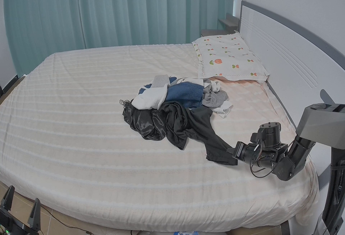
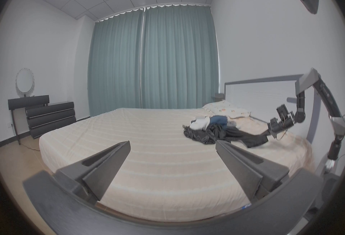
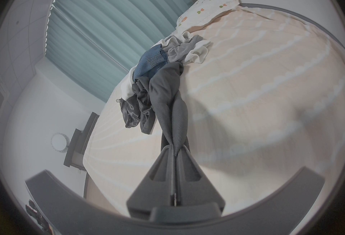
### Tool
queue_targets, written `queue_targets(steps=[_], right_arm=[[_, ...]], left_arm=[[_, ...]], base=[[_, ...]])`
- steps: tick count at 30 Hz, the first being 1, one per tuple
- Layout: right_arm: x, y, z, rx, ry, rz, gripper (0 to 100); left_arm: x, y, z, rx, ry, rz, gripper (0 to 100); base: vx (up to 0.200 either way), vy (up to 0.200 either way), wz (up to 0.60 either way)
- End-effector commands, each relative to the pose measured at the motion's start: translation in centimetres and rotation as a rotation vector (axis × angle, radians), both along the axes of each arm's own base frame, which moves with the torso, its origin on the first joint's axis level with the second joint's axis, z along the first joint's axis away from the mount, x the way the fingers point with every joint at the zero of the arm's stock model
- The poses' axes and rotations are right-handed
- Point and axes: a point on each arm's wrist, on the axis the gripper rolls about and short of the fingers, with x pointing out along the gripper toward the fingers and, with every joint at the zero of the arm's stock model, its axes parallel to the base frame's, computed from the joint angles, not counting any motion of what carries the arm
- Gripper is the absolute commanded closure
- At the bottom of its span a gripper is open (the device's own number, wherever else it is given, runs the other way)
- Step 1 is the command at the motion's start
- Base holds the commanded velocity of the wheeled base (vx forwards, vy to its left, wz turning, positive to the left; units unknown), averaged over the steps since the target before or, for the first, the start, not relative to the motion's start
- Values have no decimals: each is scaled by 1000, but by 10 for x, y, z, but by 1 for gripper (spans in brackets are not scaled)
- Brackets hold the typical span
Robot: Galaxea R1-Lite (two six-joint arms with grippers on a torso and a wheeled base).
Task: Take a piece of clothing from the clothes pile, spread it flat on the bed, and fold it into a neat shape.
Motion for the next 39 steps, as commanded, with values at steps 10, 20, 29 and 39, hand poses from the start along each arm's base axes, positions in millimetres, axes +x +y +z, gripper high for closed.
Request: queue_targets(steps=[10,20,29,39], right_arm=[[-49,-7,9,175,-19,-46,100],[-45,-9,7,182,-32,-51,100],[-41,-15,9,185,-44,-72,100],[-39,-18,11,190,-56,-84,100]], left_arm=[[112,-11,91,20,261,-229,0],[236,-78,49,-93,513,-321,0],[321,-153,-12,-230,612,-262,0],[380,-195,-58,-291,636,-298,0]], base=[[0,0,0],[0,0,0],[0,0,0],[0,0,0]])
